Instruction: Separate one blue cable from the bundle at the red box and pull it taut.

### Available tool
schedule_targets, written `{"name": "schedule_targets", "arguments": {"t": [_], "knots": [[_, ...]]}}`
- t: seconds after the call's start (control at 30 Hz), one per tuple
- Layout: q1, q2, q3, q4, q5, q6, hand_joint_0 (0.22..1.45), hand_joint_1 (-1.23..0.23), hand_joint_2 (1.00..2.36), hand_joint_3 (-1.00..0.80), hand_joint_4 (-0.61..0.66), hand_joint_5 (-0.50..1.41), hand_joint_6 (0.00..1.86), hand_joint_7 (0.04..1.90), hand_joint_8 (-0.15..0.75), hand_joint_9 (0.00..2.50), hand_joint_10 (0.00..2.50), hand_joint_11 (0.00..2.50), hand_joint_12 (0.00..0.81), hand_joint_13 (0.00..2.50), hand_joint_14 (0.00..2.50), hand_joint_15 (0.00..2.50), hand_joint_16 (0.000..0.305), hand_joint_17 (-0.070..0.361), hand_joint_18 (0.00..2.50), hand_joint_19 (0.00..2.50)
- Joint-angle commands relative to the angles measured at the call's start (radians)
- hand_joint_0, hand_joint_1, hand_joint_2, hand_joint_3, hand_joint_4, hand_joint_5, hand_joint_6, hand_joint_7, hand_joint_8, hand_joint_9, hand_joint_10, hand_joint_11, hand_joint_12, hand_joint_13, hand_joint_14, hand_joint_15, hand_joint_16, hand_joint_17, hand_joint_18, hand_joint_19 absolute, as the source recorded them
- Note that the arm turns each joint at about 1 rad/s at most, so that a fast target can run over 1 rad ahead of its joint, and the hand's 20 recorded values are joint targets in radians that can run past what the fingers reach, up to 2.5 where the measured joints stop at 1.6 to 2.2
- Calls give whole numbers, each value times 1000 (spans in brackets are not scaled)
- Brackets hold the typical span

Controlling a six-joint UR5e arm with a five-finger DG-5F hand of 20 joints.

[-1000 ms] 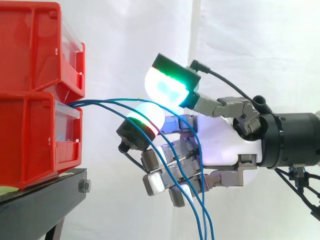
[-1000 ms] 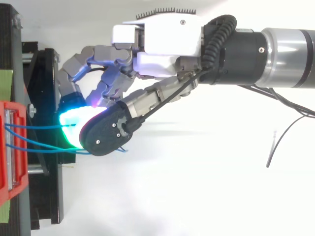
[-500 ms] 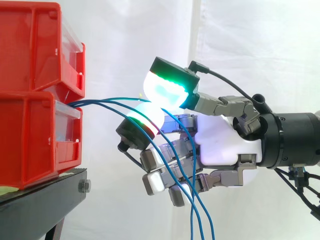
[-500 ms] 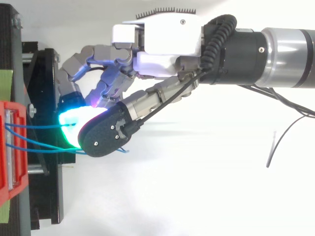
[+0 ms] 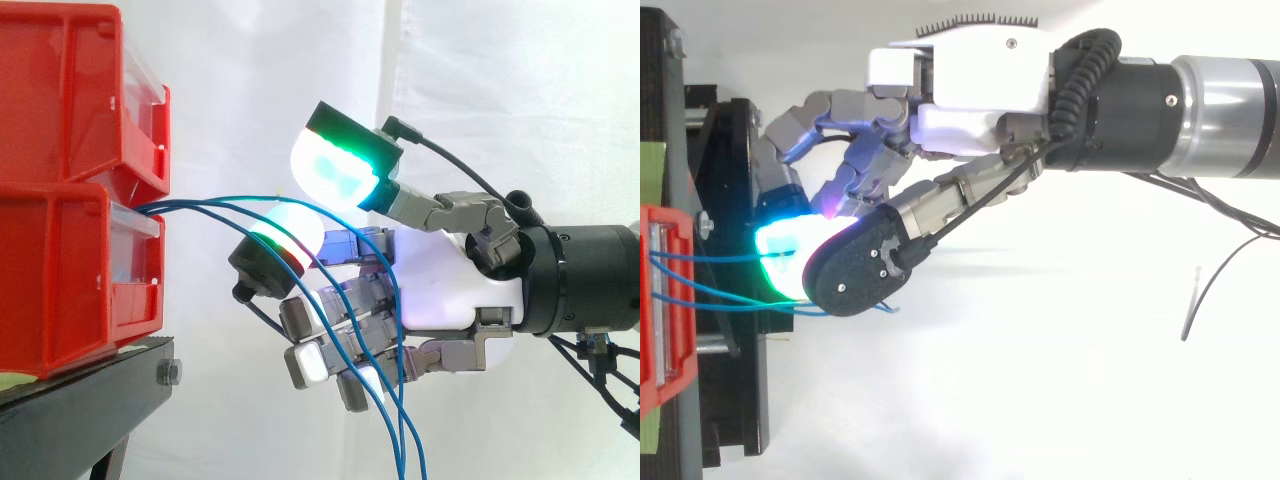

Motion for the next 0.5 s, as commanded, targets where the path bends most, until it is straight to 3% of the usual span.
{"name": "schedule_targets", "arguments": {"t": [0.0, 0.17, 0.47], "knots": [[0, 0, -1, 0, 0, 0, 553, -561, 1000, -500, 29, -105, 759, 1128, 262, 886, 23, 887, 410, 875, 20, 615, 49, 109, 915, 812], [0, 0, -1, -1, 0, 0, 610, -571, 1009, -387, 6, -101, 769, 1181, 252, 887, 23, 882, 401, 869, 20, 606, 47, 105, 902, 813], [0, 0, -1, 0, 0, 0, 577, -653, 1021, -152, -86, -87, 797, 1214, 253, 892, 22, 840, 405, 879, 20, 599, 48, 108, 922, 800]]}}
